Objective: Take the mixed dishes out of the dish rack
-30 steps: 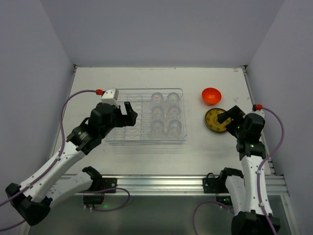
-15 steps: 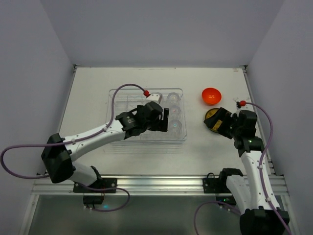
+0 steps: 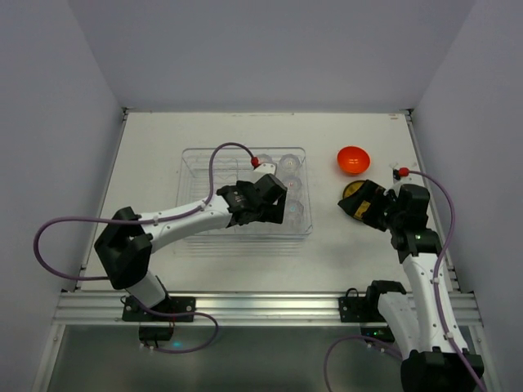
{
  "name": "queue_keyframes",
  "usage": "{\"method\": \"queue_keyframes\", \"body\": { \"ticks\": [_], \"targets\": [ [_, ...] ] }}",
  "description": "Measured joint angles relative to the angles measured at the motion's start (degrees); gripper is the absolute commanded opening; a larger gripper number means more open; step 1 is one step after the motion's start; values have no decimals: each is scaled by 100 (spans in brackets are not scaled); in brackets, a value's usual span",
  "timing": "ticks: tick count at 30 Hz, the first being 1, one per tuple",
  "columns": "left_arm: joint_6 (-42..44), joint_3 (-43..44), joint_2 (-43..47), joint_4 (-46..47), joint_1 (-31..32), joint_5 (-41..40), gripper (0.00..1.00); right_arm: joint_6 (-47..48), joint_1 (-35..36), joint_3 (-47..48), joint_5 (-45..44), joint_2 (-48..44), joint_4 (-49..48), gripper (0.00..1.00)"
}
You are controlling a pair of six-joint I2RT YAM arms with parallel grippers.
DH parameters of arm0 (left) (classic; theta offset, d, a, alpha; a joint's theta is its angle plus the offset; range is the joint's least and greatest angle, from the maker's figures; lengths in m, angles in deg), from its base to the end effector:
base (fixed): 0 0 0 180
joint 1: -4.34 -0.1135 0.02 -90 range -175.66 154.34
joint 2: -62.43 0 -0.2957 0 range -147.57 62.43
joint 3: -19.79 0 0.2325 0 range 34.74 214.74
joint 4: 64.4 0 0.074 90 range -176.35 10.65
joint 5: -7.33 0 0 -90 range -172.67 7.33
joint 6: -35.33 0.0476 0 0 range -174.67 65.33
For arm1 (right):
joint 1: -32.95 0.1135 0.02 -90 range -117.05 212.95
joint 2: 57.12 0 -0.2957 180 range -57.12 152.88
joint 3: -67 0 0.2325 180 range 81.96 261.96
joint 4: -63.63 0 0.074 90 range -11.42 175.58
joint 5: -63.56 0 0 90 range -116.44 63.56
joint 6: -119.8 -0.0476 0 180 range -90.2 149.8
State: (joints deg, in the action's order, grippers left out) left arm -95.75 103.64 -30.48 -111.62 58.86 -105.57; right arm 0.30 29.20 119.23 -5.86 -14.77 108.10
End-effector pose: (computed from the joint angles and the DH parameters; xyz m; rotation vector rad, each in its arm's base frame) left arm 0.2066 -0.2580 0.2742 0.1374 2.4520 -0.2168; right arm 0.1289 0.0083 0.2853 0.4271 2.1610 0.6447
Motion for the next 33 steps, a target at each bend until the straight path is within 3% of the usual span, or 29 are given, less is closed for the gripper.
{"method": "queue_keyframes", "body": {
  "ticks": [6,8,10,12,14,15,17,27,33],
  "targets": [
    [-33,0,-229,17,-2,-74,84,0,17,0,39,-44,2,99],
    [-31,0,-317,37,-2,-83,76,0,28,-2,46,-44,0,99],
    [-35,13,-385,50,-2,-103,62,0,37,-2,52,-44,2,99],
    [4,61,-398,48,0,-120,36,0,37,-2,61,-44,2,99],
    [35,76,-398,46,31,-144,21,2,37,-2,61,-44,2,99],
    [35,76,-393,37,46,-177,8,2,37,-2,61,-44,2,99],
    [24,74,-382,-2,118,-260,1,2,37,-2,68,-48,2,99],
    [15,63,846,-278,540,-590,0,2,37,-2,221,-52,-20,99],
    [116,68,1670,-393,723,-603,0,-59,37,-116,758,-352,-334,99]
  ]
}}
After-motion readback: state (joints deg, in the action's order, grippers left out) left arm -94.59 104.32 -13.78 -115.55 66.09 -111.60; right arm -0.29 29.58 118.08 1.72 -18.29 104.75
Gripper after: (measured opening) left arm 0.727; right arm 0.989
